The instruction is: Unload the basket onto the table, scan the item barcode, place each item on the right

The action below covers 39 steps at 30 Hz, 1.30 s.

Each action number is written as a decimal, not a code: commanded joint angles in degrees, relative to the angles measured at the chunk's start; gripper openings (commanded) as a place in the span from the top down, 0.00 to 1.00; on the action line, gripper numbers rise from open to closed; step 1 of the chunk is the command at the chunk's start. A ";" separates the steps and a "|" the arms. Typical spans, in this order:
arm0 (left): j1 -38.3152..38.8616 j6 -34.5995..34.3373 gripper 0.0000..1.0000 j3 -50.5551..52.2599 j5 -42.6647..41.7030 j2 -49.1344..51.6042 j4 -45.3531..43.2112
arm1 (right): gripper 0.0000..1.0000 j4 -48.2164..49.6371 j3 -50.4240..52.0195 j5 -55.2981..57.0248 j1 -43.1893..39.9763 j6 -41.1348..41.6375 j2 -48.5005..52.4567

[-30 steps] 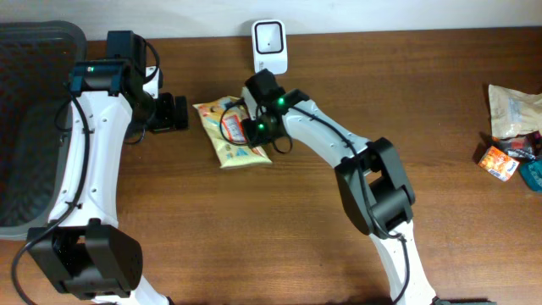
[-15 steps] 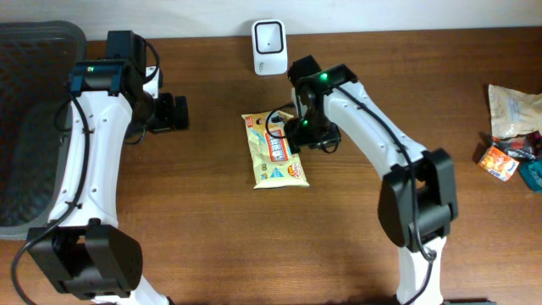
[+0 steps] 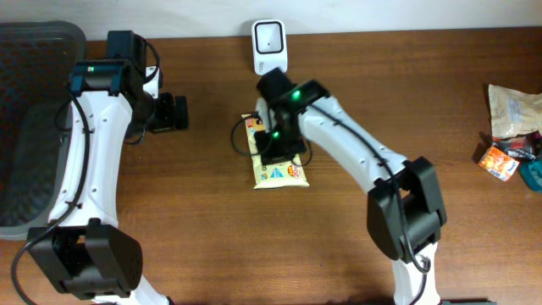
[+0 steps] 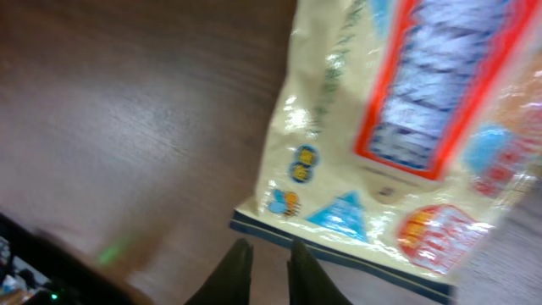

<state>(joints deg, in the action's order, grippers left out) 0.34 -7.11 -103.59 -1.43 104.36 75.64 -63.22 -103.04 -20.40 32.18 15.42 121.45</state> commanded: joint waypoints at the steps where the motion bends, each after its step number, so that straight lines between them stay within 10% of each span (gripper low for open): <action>1: -0.09 0.09 0.01 0.17 0.20 -0.98 0.02 | 0.89 3.91 5.44 2.29 2.01 5.31 2.05; 15: -0.09 0.09 0.01 0.17 0.20 -0.98 0.02 | 0.84 -1.75 11.02 30.32 -6.29 9.16 2.03; 25: -0.09 0.09 0.01 0.17 0.22 -0.98 0.02 | 0.86 -4.83 -1.20 -6.97 -11.87 -1.16 2.03; 39: -0.09 0.09 0.01 0.17 0.20 -0.98 0.02 | 0.96 7.78 12.11 11.15 -1.05 9.16 2.14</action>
<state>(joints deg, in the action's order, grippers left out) 0.34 -7.11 -103.59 -1.45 104.36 75.66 -55.68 -93.71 -16.88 31.46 22.28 123.39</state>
